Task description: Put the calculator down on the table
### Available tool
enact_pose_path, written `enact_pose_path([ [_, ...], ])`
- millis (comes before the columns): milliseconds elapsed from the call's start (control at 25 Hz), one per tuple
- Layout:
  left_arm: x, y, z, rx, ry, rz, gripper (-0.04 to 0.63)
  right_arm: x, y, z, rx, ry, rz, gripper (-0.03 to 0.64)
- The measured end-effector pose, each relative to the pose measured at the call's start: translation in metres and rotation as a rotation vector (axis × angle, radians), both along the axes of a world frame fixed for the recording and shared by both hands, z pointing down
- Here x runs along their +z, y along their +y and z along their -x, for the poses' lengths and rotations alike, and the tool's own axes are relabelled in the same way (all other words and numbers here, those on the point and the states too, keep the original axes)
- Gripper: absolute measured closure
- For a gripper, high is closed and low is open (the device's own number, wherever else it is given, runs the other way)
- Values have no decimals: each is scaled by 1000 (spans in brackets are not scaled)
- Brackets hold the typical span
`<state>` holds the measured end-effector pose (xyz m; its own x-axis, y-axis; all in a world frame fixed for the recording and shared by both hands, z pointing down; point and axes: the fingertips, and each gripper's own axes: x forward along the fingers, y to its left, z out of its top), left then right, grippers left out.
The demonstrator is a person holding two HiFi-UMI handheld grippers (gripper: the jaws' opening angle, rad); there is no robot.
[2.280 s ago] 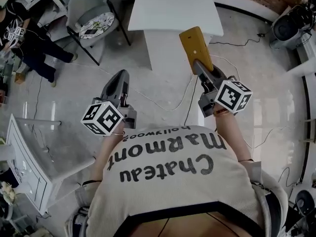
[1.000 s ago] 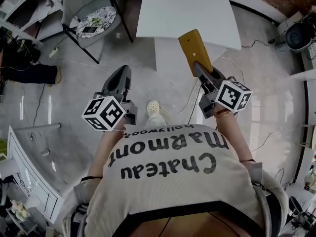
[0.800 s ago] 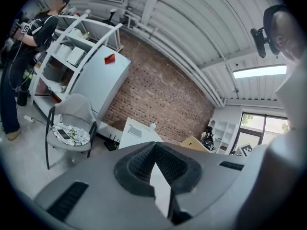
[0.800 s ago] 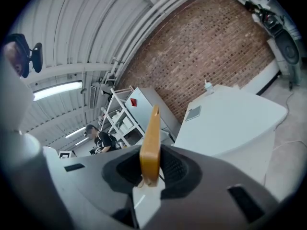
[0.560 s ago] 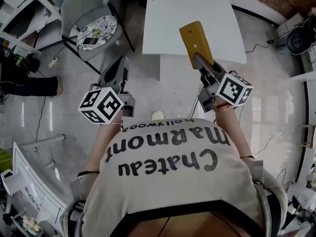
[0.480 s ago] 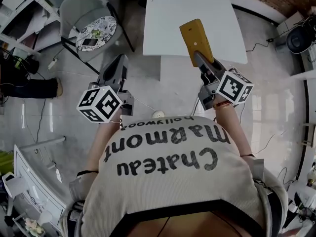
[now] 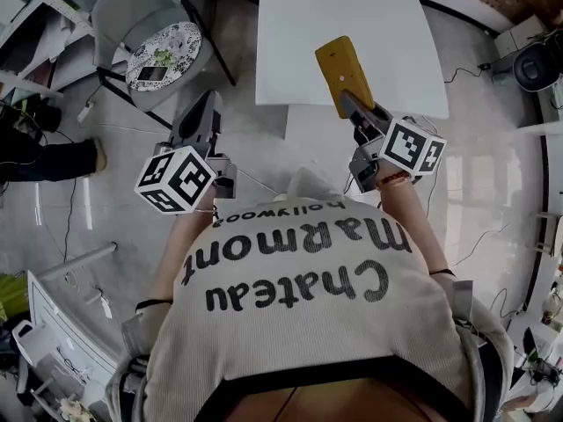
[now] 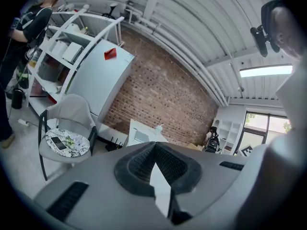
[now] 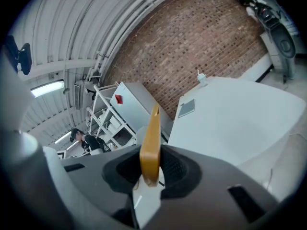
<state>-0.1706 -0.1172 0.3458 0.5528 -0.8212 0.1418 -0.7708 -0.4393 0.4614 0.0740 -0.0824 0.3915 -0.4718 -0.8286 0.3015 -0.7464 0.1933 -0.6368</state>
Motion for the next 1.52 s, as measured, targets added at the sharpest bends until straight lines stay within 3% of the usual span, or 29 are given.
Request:
enact_pose_path([
  [280, 19, -39, -6, -30, -34, 47, 594, 22, -53, -3, -41, -10, 65, 528],
  [920, 8, -157, -28, -193, -36, 52, 594, 12, -215, -15, -246, 36, 11, 528],
  [1240, 40, -189, -40, -260, -8, 119, 594, 70, -252, -23, -335, 78, 128, 527],
  [1520, 51, -195, -38, -298, -28, 159, 594, 112, -260, -21, -377, 93, 222, 528],
])
